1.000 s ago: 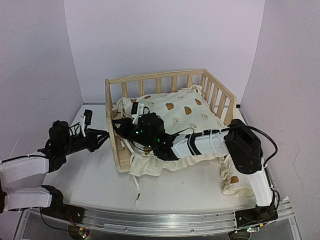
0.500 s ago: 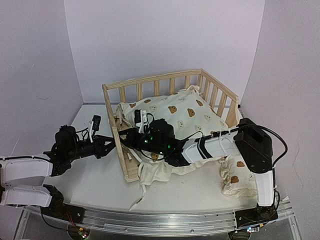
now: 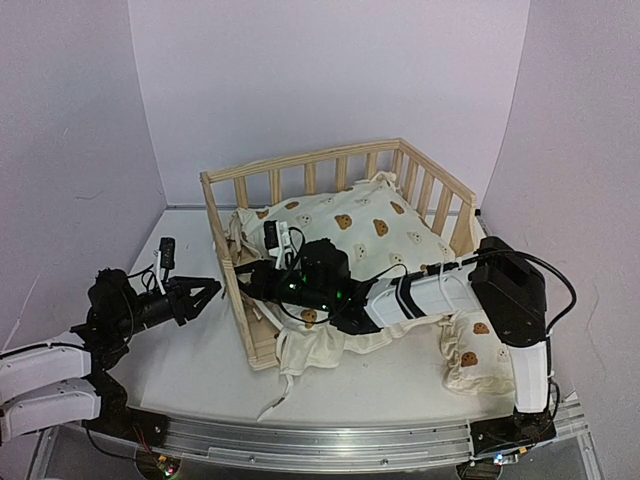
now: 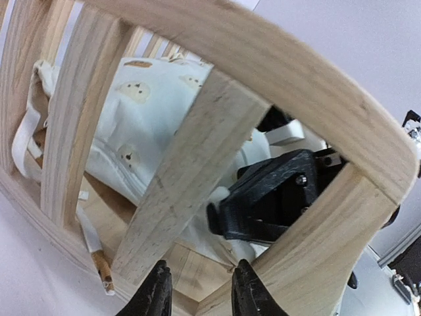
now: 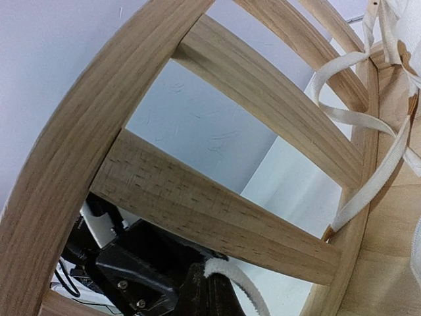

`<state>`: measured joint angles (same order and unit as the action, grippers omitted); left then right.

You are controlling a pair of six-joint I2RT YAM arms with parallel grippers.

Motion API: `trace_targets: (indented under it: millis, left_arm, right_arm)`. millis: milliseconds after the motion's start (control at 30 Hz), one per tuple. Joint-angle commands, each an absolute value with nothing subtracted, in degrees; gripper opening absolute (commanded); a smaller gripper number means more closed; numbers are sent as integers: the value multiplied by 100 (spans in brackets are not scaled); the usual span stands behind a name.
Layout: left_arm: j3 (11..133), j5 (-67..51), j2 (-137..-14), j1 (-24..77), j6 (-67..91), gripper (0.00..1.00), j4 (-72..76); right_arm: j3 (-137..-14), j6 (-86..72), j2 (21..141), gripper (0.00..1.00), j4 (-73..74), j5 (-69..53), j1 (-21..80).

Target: Set up the pet bed

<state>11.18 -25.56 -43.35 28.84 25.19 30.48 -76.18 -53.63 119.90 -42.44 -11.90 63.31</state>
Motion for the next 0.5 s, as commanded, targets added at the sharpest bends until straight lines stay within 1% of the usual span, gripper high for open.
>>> trace_targets:
  millis: [0,167,300,467]
  left_arm:
    - [1533,-3471,-4719,2574,2758,29,3151]
    - [1667,-4084,-4992,2255,3057,28,3535]
    - [1743,-4441,-5220,2218,3329,30,3983]
    - [1776,-4674,-5518,2215,3331,31,4102]
  right_arm:
    - [-7809,-5283,12048,0,-4813,-1571,6618]
    - [-8020,-5474,12232,0,-4887,-1678,6618]
    - [-7989,-5500,12219,0,-4889,-1661,6623]
    - [-8014,-5540,12230,0,-4895,-1638,6644]
